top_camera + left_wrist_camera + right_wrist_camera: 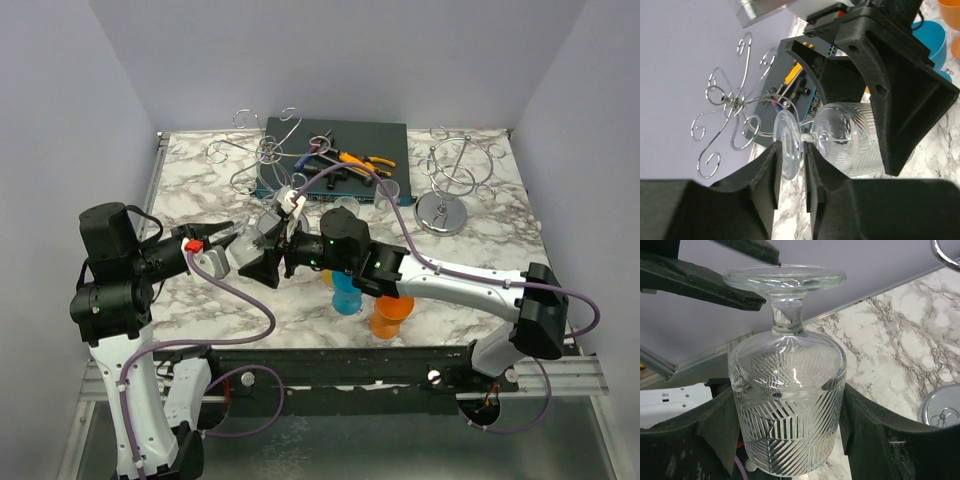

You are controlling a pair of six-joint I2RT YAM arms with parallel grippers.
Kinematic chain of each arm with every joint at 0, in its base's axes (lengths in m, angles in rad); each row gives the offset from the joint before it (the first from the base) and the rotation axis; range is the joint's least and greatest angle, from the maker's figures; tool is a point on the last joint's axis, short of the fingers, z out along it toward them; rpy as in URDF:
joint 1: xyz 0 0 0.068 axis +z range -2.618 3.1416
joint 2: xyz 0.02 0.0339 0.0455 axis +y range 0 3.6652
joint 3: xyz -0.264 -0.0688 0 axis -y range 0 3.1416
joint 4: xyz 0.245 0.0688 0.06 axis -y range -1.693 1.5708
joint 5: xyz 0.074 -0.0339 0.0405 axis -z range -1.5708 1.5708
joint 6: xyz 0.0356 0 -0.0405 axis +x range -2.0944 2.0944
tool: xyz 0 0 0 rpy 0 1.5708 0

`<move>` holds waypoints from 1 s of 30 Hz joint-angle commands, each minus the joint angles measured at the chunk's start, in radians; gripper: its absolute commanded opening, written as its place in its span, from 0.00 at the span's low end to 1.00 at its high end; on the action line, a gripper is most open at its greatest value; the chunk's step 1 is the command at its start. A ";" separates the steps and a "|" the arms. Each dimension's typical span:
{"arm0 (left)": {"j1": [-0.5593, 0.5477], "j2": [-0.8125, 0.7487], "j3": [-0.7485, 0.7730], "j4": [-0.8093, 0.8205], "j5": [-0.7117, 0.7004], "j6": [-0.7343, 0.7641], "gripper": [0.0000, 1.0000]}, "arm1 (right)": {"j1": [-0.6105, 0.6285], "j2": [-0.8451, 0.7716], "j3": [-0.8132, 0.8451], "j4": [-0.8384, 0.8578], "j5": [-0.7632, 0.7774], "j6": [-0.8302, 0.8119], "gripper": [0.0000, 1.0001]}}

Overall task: Place the wine glass upside down on the wine glass rack
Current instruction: Adjust the wine glass.

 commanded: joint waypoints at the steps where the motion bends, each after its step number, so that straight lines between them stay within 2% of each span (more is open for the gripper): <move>1: 0.006 0.050 0.048 -0.154 0.027 0.166 0.27 | 0.003 0.019 0.060 0.080 -0.005 0.006 0.21; 5: 0.006 0.048 0.041 -0.156 0.024 0.178 0.27 | 0.004 0.037 0.073 0.111 0.001 0.020 0.21; 7: 0.006 0.051 0.044 -0.156 0.028 0.179 0.13 | 0.003 0.047 0.079 0.121 -0.011 0.030 0.24; 8: 0.006 0.052 0.047 -0.154 0.030 0.180 0.03 | 0.003 0.051 0.077 0.130 -0.017 0.035 0.25; 9: 0.006 0.056 0.051 -0.154 0.031 0.186 0.00 | 0.003 0.053 0.074 0.136 -0.019 0.042 0.29; 11: 0.007 0.054 0.054 -0.150 0.026 0.210 0.00 | 0.004 0.052 0.062 0.147 -0.010 0.051 0.40; 15: 0.007 0.017 0.015 -0.040 0.012 0.212 0.00 | 0.003 0.033 0.021 0.156 0.022 0.061 0.55; 21: 0.007 -0.022 -0.027 0.079 0.032 0.210 0.00 | 0.000 -0.004 -0.042 0.145 0.051 0.073 0.99; 27: 0.006 -0.026 -0.028 0.079 0.037 0.218 0.00 | -0.007 -0.040 -0.100 0.198 0.056 0.086 0.99; 30: 0.007 -0.030 -0.027 0.079 0.041 0.212 0.00 | -0.013 -0.048 -0.110 0.222 0.047 0.082 0.95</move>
